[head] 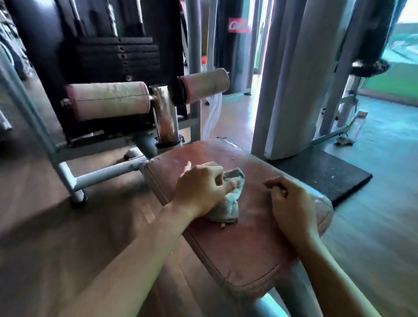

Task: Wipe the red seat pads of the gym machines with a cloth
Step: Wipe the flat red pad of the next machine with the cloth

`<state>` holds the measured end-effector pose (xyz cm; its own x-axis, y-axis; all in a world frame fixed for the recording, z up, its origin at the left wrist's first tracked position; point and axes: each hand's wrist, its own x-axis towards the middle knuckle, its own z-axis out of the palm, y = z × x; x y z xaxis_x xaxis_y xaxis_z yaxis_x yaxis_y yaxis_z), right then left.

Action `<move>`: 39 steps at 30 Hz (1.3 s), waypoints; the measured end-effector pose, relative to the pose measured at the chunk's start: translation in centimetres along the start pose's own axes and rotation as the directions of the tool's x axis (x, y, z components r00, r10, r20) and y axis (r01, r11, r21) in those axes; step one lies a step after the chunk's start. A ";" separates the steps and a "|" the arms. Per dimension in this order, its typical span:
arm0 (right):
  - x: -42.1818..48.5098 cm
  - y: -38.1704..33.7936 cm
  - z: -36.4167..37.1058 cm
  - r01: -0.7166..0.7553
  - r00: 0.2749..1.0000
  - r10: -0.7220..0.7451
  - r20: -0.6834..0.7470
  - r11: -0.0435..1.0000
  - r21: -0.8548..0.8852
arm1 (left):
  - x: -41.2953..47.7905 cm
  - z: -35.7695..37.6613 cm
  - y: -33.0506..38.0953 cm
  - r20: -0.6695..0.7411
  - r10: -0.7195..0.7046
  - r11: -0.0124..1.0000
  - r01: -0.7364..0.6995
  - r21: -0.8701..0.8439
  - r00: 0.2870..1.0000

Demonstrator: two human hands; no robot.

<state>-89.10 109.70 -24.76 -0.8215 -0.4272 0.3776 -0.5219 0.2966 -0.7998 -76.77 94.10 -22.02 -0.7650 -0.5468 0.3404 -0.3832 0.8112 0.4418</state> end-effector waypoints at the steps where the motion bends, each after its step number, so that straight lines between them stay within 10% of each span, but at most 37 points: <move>1: -0.3 -0.2 -0.1 0.014 1.000 -0.014 0.011 1.000 -0.023 | -0.3 -0.4 0.2 -0.019 -0.032 0.999 0.032 0.036 0.999; 8: -2.6 -0.8 -1.1 0.139 0.980 -0.094 0.175 0.954 -0.267 | -1.1 0.8 2.7 0.120 -0.192 0.952 0.155 0.265 0.974; 20: -2.5 -1.5 -1.1 0.104 0.986 -0.066 0.152 0.962 -0.254 | -3.1 -1.7 -1.1 0.245 -0.064 0.996 0.047 0.075 0.967; 39: -3.3 -2.4 -1.6 0.274 0.934 -0.181 0.307 0.915 -0.296 | -9.0 -0.4 -0.3 -0.268 0.003 0.999 0.009 0.045 0.963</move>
<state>-85.48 111.77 -23.41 -0.6029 -0.7147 0.3544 -0.7707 0.4069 -0.4904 -69.60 98.67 -24.92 -0.5997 -0.5796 0.5518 -0.4132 0.8147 0.4068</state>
